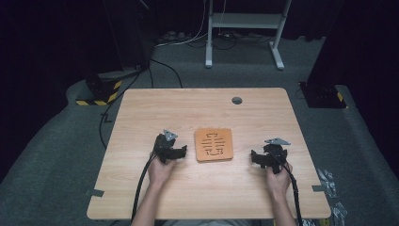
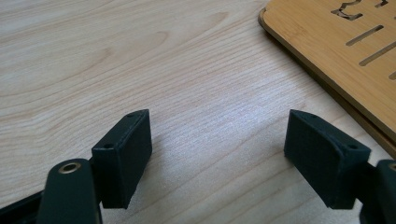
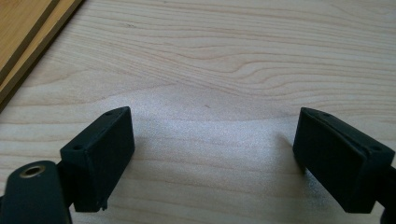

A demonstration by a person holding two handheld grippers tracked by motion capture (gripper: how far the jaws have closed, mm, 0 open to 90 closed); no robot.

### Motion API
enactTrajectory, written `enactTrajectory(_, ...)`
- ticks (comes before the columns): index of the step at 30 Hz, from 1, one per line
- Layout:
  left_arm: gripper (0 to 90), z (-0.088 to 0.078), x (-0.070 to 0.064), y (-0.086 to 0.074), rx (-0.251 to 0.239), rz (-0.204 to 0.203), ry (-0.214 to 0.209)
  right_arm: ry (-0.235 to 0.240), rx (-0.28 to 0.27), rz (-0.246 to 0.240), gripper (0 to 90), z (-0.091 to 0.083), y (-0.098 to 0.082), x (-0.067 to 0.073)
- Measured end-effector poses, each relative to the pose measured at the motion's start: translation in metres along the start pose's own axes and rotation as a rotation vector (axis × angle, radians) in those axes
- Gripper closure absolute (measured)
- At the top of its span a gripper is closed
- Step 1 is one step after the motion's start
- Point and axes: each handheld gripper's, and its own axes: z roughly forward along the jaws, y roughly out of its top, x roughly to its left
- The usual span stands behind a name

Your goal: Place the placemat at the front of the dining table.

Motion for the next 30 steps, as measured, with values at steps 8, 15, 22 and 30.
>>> enactTrajectory(8, 23.4, -0.0010, 0.0004, -0.0007, 0.002, 0.000, 0.001, -0.010, -0.003, 0.001, 12.2, -0.0005, -0.0008, 0.0004)
enactTrajectory(15, 23.4, -0.0011, 0.0005, -0.0008, 0.002, 0.002, 0.000, -0.010, -0.003, 0.001, 12.2, -0.0004, -0.0006, 0.0004)
enactTrajectory(22, 23.4, -0.0011, 0.0004, -0.0008, 0.001, -0.001, 0.001, 0.034, 0.018, -0.029, 15.8, -0.0037, -0.0003, -0.0033)
enactTrajectory(30, 23.4, -0.0011, 0.0005, -0.0009, 0.001, 0.000, -0.001, 0.084, 0.003, -0.031, 17.7, -0.0040, -0.0001, 0.0051)
